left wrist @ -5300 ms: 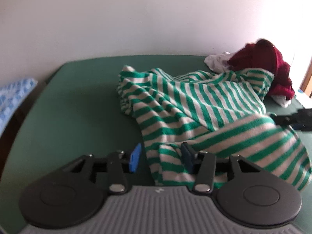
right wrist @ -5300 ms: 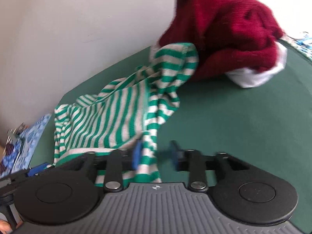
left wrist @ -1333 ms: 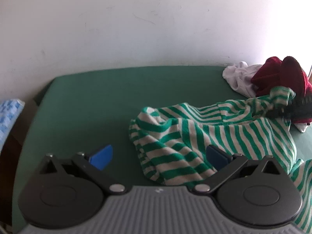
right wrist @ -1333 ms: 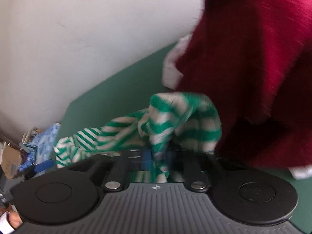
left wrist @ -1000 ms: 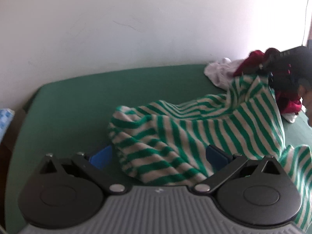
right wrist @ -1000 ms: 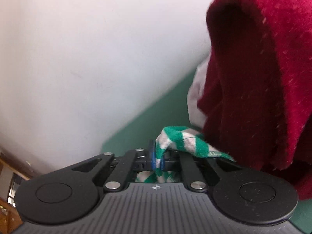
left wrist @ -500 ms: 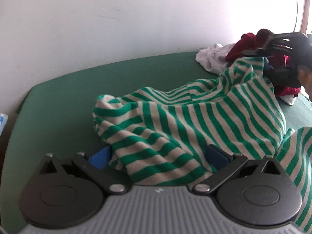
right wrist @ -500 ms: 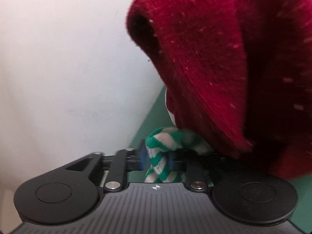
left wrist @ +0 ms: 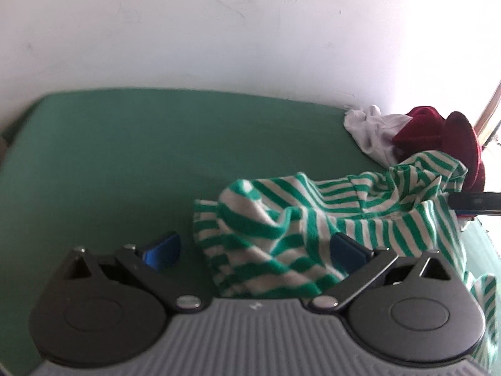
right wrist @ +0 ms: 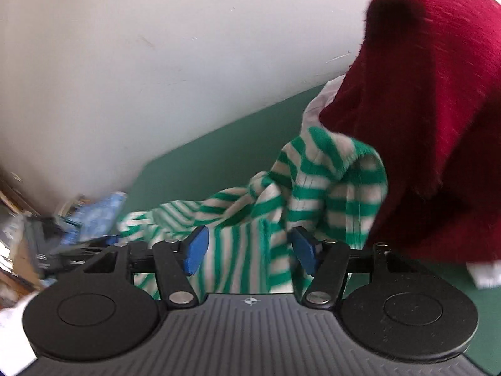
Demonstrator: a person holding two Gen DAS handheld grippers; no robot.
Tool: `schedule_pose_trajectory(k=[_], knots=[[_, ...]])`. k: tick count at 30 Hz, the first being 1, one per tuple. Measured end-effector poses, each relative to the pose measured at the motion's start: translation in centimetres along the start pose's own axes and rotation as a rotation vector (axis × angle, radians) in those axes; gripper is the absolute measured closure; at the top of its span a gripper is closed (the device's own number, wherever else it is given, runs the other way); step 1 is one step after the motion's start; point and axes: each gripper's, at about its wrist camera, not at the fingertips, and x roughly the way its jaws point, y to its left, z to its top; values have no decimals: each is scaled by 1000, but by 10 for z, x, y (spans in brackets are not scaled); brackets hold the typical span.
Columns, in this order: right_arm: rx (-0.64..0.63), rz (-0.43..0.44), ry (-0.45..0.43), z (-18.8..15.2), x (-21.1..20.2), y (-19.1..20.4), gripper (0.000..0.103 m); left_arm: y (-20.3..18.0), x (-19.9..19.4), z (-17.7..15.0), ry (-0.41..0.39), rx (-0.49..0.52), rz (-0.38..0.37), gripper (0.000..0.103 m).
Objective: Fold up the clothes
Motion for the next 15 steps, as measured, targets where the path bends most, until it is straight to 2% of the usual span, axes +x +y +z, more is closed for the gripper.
schedule_pose_trajectory(k=[1,4,6,7,8,10,13,15], knots=[[-14,-26,10,0,18,12,40,0,3,2,5,8,-13,1],[-44,-32,22,9,38,-8,43,-2,11,7,2,22,-29,3],[-23,-18,20,10,27,-14,49,-2,11,9,-3,13,-36,8],[5,-6,21,17,45,-16,59,-2,11,10,-6,8,-38,17],[35,9,23,20,46,-21,73,-3,10,11,-8,-2,-45,25],[90,43,33,24,43,-30,90,-4,6,12,-16,-15,-64,58],[125,107,23,19,27,-37,92,-13,-2,12,-33,19,-63,72],[117,117,22,18,31,-35,92,-20,-10,12,-52,47,-38,74]])
